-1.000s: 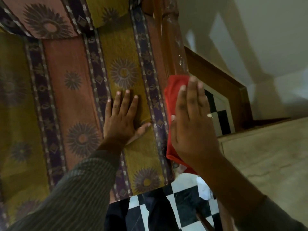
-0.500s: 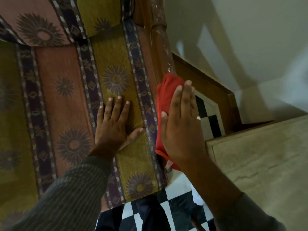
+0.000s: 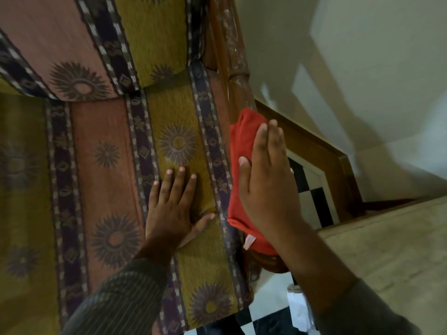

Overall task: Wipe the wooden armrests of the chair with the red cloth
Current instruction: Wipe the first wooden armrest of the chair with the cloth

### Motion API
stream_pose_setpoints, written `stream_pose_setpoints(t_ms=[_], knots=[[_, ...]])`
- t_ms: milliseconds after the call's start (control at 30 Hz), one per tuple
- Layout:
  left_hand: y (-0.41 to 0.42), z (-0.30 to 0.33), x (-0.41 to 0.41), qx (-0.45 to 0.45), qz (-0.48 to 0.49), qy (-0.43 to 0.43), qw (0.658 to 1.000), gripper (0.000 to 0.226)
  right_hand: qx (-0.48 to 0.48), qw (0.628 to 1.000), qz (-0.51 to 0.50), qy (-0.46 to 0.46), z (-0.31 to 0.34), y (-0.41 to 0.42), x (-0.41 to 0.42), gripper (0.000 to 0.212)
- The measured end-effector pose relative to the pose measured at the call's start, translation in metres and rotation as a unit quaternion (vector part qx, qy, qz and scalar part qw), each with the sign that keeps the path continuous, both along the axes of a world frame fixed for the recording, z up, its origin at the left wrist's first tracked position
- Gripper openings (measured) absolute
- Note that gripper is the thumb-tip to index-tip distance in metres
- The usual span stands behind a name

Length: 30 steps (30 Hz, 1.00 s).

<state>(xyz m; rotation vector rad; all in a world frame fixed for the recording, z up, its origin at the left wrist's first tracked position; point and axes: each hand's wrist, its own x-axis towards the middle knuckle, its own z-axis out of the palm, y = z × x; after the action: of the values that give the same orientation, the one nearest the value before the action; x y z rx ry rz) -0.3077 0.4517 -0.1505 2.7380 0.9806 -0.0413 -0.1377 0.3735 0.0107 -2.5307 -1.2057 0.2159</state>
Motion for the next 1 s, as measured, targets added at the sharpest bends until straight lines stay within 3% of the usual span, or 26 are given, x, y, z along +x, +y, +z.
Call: stream_pose_setpoints(t_ms=[300,367,500,667,833,900,1000], knots=[[0.002,0.002,0.006,-0.001,0.006,0.0,1.0,0.103,-0.084,0.97,0.169,-0.154,-0.002,0.03,0.021,0.066],[0.002,0.004,0.007,-0.006,0.007,0.005,1.0,0.104,-0.058,0.979,0.148,-0.125,-0.003,0.032,0.023,0.066],[0.001,0.006,0.004,-0.005,0.007,0.016,1.0,0.103,0.013,0.999,0.004,0.045,-0.001,0.032,0.024,0.068],[0.001,0.006,0.004,-0.004,0.002,0.011,1.0,0.102,-0.018,0.994,0.096,-0.044,0.001,0.032,0.026,0.064],[0.0,0.006,0.006,-0.02,0.003,0.006,1.0,0.101,-0.077,0.969,0.203,-0.121,0.005,0.057,0.047,0.082],[0.001,0.006,0.006,-0.021,0.003,0.007,1.0,0.101,-0.061,0.977,0.181,-0.098,0.005,0.069,0.053,0.085],[0.002,0.009,0.005,-0.031,-0.001,0.012,0.999,0.101,-0.013,0.996,0.083,0.014,0.006,0.071,0.053,0.081]])
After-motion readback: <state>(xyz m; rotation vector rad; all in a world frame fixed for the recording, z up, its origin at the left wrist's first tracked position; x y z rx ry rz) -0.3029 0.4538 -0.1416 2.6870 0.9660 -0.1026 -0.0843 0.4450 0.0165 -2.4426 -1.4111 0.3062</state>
